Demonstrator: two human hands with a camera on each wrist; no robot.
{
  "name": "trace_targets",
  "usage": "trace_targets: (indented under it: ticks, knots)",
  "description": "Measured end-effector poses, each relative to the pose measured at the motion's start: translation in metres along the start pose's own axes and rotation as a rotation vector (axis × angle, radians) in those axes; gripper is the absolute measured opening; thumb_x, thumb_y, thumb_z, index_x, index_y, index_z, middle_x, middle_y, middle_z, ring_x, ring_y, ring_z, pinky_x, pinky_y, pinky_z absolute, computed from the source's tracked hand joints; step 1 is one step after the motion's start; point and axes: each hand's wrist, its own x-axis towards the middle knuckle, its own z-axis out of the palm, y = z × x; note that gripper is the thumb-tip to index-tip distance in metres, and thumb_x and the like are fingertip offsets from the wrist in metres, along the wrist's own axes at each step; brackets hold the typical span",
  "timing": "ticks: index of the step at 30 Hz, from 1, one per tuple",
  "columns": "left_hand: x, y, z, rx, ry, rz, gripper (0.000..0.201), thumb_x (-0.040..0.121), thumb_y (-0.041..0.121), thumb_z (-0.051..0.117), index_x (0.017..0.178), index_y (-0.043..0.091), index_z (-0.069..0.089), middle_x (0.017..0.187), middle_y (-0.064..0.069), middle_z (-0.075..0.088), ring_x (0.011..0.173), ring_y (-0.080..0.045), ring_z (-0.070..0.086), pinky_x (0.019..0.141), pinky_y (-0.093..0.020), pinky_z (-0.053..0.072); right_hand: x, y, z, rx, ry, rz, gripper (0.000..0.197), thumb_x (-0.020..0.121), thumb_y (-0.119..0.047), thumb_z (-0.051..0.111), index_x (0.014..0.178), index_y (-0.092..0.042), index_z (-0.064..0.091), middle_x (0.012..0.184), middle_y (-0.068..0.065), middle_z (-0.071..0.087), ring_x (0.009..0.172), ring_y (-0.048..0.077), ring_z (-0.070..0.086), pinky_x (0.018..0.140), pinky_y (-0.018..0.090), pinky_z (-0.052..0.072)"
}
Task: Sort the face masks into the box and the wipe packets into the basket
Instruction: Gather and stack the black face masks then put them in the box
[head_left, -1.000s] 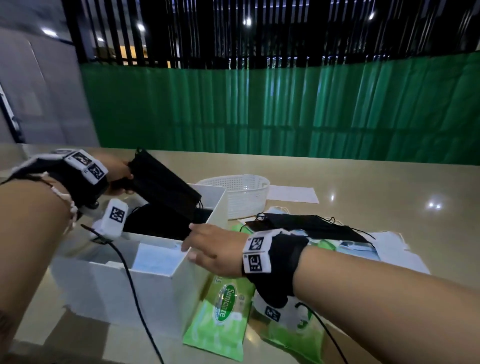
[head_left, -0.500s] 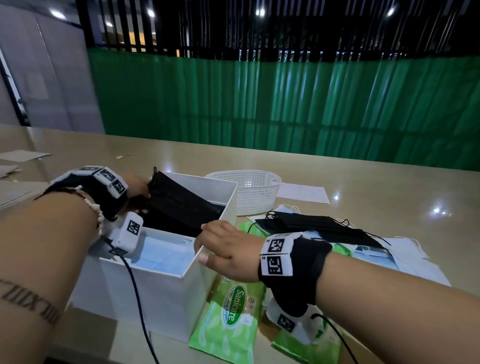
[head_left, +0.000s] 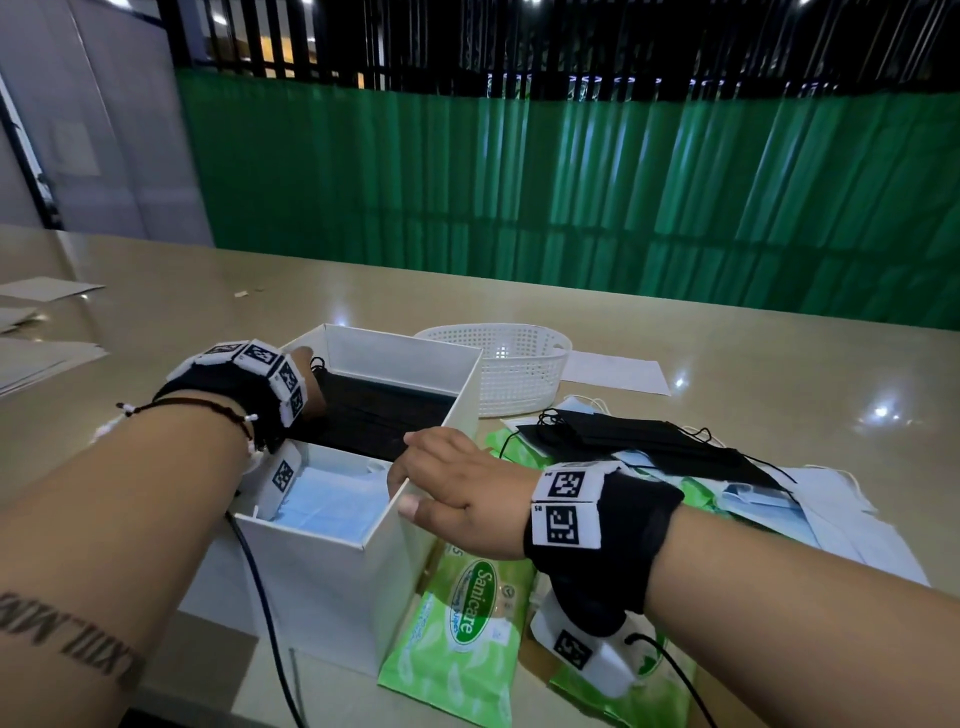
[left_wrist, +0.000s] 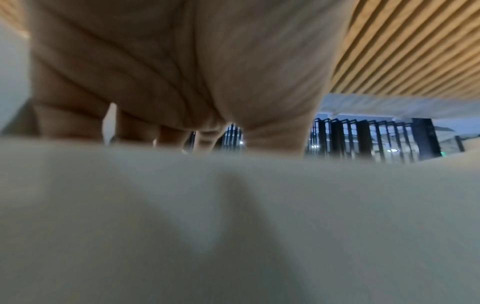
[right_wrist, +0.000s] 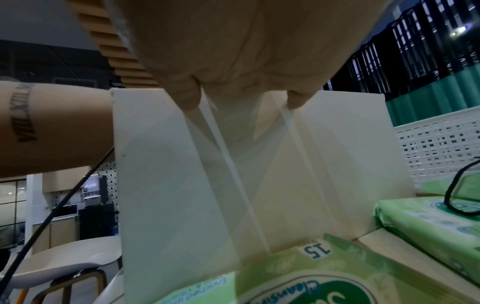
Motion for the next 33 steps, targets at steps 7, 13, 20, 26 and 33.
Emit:
trace_targets:
  ticks: [7,13,20,26,33]
  knots:
    - [-0.020,0.009,-0.009,0.190,0.033,0.197,0.079,0.076,0.033,0.065,0.145,0.032,0.027,0.142,-0.004,0.038,0.124,-0.028,0.046,0.101,-0.036,0.041,-0.002,-0.003,0.001,0.034,-0.001,0.023,0.029,0.099,-0.023,0.038,0.125,-0.012,0.045,0.140,0.001,0.033,0.141,0.006,0.006,0.097,0.017,0.009]
    - [-0.028,0.024,0.001,0.362,-0.243,0.181,0.057,0.094,0.054,0.038,0.144,0.028,0.035,0.151,0.002,0.034,0.138,-0.019,0.032,0.113,-0.031,0.021,-0.002,-0.003,0.001,0.046,0.002,0.031,0.028,0.099,-0.022,0.039,0.124,-0.012,0.046,0.140,0.002,0.034,0.141,0.006,0.006,0.100,0.017,0.009]
    - [-0.032,0.027,0.005,0.401,-0.366,0.163,0.070,0.088,0.059,0.045,0.148,0.032,0.021,0.154,0.001,0.025,0.141,-0.022,0.025,0.111,-0.030,0.020,-0.002,-0.002,0.001,0.060,-0.005,0.036,0.028,0.099,-0.022,0.039,0.124,-0.012,0.046,0.140,0.002,0.033,0.141,0.007,0.005,0.105,0.019,0.007]
    - [-0.042,0.023,-0.007,0.310,-0.318,0.161,0.075,0.082,0.053,0.061,0.146,0.034,0.026,0.151,0.001,0.032,0.137,-0.021,0.032,0.109,-0.029,0.027,-0.003,-0.003,0.001,0.060,0.011,0.040,0.027,0.099,-0.021,0.039,0.123,-0.012,0.046,0.139,0.004,0.034,0.141,0.008,0.006,0.106,0.020,0.008]
    - [-0.070,0.040,-0.060,0.094,-0.194,0.222,0.058,0.079,0.038,0.071,0.132,0.023,0.052,0.123,-0.002,0.056,0.115,-0.019,0.051,0.083,-0.022,0.040,-0.003,-0.005,0.001,0.029,0.014,0.047,0.028,0.099,-0.022,0.040,0.124,-0.011,0.047,0.141,0.007,0.034,0.142,0.012,0.007,0.112,0.026,0.009]
